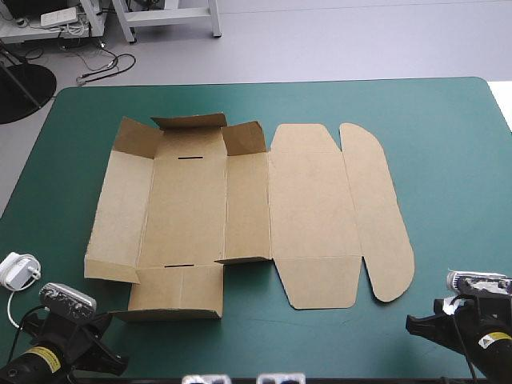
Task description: Fold the box
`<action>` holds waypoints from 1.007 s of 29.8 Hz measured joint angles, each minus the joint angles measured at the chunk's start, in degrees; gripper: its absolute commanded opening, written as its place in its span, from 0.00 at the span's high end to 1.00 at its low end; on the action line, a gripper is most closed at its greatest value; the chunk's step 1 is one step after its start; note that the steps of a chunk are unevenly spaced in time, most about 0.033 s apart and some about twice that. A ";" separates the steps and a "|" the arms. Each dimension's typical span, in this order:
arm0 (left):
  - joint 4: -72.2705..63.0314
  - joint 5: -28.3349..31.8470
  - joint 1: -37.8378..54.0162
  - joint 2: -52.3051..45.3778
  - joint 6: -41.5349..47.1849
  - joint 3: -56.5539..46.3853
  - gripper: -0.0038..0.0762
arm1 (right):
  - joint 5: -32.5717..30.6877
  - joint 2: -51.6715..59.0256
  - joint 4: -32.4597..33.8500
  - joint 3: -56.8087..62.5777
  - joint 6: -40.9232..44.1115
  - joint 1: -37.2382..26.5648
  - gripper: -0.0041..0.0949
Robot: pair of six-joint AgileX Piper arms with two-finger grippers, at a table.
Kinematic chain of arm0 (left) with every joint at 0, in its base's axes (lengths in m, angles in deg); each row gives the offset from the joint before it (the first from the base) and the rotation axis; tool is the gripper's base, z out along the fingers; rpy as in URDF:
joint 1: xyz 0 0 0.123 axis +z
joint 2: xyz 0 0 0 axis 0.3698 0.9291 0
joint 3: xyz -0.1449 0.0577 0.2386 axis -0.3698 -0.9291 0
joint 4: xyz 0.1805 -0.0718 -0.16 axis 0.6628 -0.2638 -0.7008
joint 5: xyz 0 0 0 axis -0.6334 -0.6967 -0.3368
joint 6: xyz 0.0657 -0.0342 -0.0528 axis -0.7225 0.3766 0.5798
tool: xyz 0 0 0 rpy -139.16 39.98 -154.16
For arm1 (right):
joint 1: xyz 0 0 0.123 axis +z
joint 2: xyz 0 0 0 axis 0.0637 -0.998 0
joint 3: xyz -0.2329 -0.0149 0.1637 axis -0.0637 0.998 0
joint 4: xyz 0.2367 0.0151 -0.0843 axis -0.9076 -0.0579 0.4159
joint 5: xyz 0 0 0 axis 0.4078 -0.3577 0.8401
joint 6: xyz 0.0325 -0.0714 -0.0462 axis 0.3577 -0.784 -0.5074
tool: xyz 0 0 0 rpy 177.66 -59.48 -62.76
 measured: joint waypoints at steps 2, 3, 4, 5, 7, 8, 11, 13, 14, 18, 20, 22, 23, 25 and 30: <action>0.00 -0.35 0.00 0.00 0.00 1.09 0.96 | 0.00 0.00 0.00 0.00 0.00 0.00 0.98; 0.00 -0.56 0.00 0.00 0.00 1.98 0.96 | 0.00 0.00 0.00 0.00 0.00 0.00 0.98; 0.07 -0.60 0.00 0.00 0.00 3.08 0.96 | 0.00 0.00 0.00 0.00 0.00 0.00 0.98; 0.19 -0.80 0.00 0.00 0.00 4.33 0.96 | 0.00 0.00 0.00 0.00 0.00 0.00 0.98; 0.74 -1.35 0.00 0.34 0.00 6.97 0.96 | 0.00 0.00 0.00 0.00 0.00 0.00 0.98; 0.97 -1.78 0.00 0.86 0.00 8.65 0.96 | 0.00 0.00 0.00 0.00 0.00 0.00 0.98; 1.46 -3.43 -0.04 3.73 0.00 13.88 0.96 | 0.00 0.00 0.00 0.00 0.00 0.00 0.98; 1.76 -4.32 -0.04 6.93 0.00 17.86 0.96 | 0.00 0.00 0.00 0.00 0.00 0.00 0.98; 1.88 -4.49 -0.04 8.75 0.00 19.87 0.96 | 0.00 0.00 0.00 0.00 0.00 0.00 0.98; 2.00 -4.17 -0.04 16.47 -1.22 27.27 0.96 | 0.00 0.00 0.00 0.00 0.00 0.00 0.98; 2.13 -3.13 -0.04 20.29 -2.19 30.36 0.96 | 0.00 0.00 0.00 0.00 0.00 0.00 0.98; 2.27 -1.22 -0.04 24.66 -2.70 33.38 0.96 | 0.00 0.00 0.00 0.00 0.00 0.00 0.98; 2.39 -0.45 -0.04 26.93 -2.82 34.76 0.96 | 0.00 0.00 0.00 0.00 0.00 0.00 0.98; 2.84 1.37 -0.04 31.64 -2.88 37.32 0.96 | 0.00 0.00 0.00 0.00 0.00 0.00 0.98; 6.16 4.22 0.24 42.99 -2.37 42.69 0.96 | 0.00 0.00 0.00 0.00 0.00 0.00 0.98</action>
